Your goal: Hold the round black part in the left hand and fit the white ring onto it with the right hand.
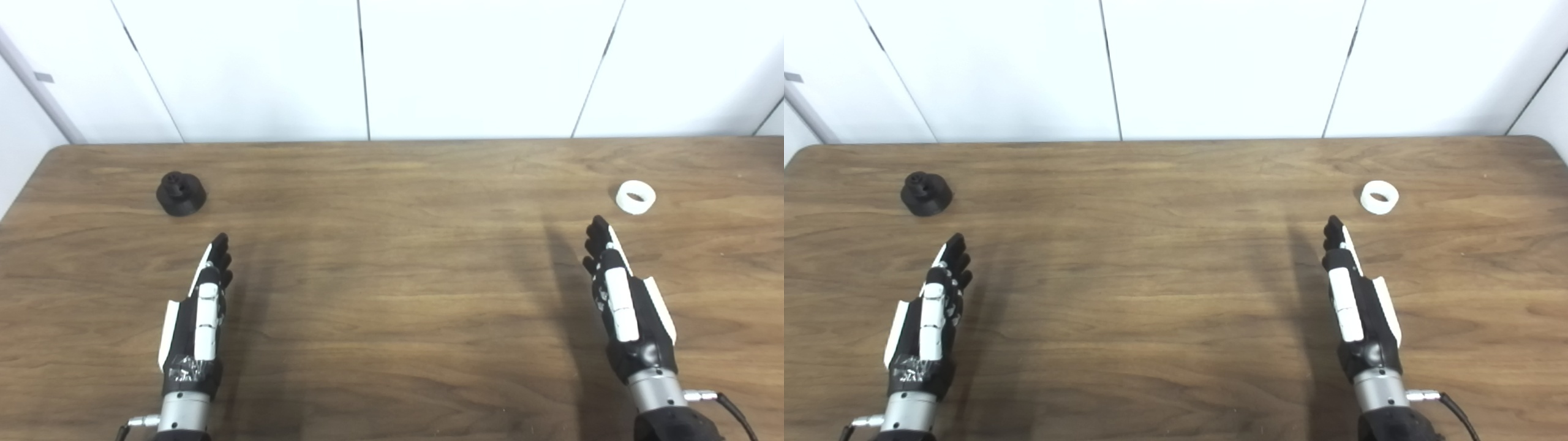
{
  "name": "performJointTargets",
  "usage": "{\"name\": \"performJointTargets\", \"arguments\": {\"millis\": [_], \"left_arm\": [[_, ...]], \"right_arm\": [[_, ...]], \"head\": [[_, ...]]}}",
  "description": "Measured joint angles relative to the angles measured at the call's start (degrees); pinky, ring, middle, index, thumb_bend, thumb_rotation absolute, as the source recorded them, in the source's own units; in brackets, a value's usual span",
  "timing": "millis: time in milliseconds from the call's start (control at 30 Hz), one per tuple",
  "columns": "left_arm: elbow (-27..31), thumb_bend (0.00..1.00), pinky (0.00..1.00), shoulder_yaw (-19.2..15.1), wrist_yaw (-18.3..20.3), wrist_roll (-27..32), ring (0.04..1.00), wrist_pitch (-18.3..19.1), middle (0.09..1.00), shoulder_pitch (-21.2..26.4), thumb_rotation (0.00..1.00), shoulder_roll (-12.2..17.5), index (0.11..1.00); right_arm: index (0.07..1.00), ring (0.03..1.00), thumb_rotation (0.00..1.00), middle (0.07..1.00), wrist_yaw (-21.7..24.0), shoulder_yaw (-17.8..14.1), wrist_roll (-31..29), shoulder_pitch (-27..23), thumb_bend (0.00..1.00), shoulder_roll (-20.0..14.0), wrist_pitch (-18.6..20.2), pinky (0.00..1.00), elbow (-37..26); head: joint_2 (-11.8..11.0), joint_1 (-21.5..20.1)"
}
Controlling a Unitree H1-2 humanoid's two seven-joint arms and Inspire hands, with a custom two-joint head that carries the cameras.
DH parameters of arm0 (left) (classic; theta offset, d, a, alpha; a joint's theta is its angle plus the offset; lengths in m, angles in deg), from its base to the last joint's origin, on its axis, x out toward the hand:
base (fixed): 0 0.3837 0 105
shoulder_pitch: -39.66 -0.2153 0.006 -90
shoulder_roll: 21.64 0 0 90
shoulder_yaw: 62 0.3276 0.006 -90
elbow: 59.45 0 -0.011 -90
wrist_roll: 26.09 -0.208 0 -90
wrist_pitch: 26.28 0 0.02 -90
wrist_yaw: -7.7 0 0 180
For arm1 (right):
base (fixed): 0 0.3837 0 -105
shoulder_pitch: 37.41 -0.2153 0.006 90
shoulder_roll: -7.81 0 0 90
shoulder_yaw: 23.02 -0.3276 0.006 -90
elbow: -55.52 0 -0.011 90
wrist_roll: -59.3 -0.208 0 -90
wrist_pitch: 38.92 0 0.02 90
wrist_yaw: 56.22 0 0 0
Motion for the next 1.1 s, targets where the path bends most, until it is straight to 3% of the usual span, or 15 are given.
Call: {"name": "performJointTargets", "arguments": {"millis": [400,667,833,1100], "left_arm": [[0.1,0.41,1.00,0.0,0.0,0.0,1.000,0.0,1.000,0.0,1.00,0.0,0.977],[-0.1,0.44,1.00,0.6,0.0,-2.1,1.000,-0.4,0.989,0.0,0.97,0.0,0.961],[-1.4,0.46,1.00,1.4,-0.2,-3.8,1.000,-2.3,0.987,0.0,0.94,-0.1,0.959],[-3.5,0.48,1.00,2.1,-1.5,-4.9,0.999,-4.2,0.986,0.0,0.89,-0.2,0.954]], "right_arm": [[0.996,1.000,1.00,0.991,-0.4,0.0,0.1,0.0,0.61,0.0,-0.2,1.00,0.0],[1.000,1.000,1.00,0.992,-0.4,0.0,0.1,0.1,0.58,0.0,-0.2,1.00,0.0],[1.000,1.000,1.00,0.994,-0.3,-0.3,-0.2,0.2,0.54,-0.1,-0.6,1.00,0.6],[1.000,1.000,1.00,1.000,0.3,-0.7,-1.0,0.2,0.46,-0.3,-2.0,1.00,2.3]], "head": [[-0.3,0.9],[-3.1,6.0],[-6.1,10.8],[-8.6,13.0]]}}
